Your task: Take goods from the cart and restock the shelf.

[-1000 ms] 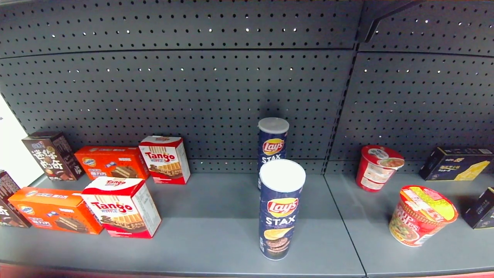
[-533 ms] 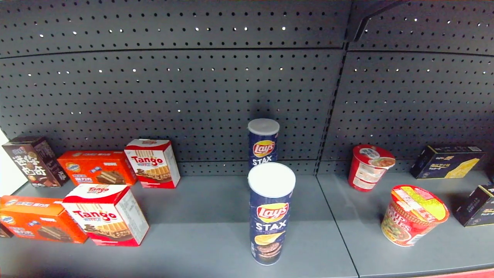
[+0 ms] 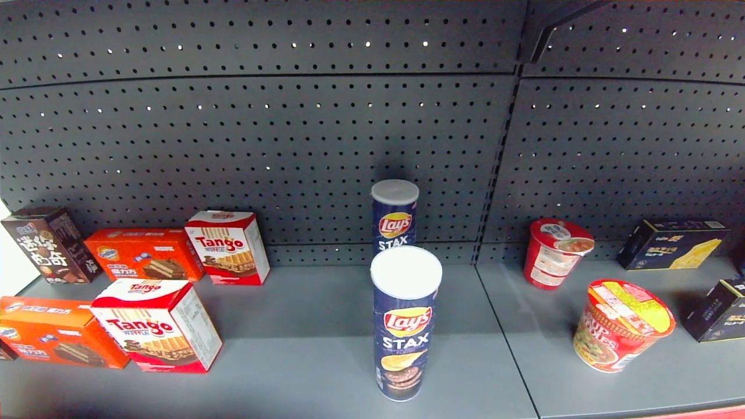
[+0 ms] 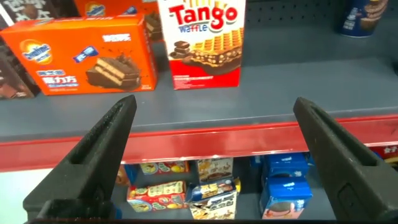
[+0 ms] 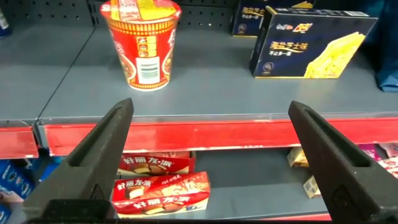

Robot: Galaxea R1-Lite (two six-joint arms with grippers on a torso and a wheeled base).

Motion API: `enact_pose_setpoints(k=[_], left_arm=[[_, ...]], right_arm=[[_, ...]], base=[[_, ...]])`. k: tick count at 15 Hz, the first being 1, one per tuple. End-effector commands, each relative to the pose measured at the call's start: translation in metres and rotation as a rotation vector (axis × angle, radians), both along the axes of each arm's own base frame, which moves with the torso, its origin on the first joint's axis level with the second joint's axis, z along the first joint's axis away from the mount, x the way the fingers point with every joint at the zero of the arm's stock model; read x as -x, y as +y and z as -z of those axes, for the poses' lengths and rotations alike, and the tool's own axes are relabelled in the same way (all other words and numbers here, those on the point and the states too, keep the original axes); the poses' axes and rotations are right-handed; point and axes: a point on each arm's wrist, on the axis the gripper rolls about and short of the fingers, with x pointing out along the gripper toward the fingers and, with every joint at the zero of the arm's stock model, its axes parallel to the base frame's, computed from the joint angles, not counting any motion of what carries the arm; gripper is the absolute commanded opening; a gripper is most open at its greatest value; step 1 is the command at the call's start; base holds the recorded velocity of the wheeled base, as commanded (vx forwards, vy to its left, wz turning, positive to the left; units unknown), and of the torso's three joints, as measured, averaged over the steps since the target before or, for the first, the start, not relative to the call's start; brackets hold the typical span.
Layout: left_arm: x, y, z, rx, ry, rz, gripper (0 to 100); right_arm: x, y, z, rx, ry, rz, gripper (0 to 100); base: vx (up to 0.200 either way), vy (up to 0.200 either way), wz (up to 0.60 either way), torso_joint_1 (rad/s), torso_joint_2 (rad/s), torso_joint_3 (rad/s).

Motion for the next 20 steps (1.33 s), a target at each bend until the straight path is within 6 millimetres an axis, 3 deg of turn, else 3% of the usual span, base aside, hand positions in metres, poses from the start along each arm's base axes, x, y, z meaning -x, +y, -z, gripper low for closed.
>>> enact_pose_setpoints(k=[1,6,8,20], left_arm=[[0.0,0.0,0.0,0.003,-0.001,0.001,100],[0.0,0.0,0.0,0.003,-0.001,0.001,100],[0.0,0.0,0.0,0.003,-0.001,0.001,100],[0.0,-0.0001,0.0,-0.003,-0.001,0.006,100]], right_arm=[[-0.0001,0.0,-0.0001,0.0,0.001,-0.001,100],[-0.0001,0.0002,-0.0001,0.017,0.003,-0.011,100],[-0.0001,0.0003,-0.0001,0.023,0.003,-0.016,100],[-0.0002,0.0004,-0.0001,0.026,0.003,-0.017,100]], base=[[0.0,0.0,0.0,0.0,0.0,0.0],[0.0,0.0,0.0,0.0,0.0,0.0],[0.0,0.0,0.6,0.002,0.0,0.0],[0.0,0.0,0.0,0.0,0.0,0.0]])
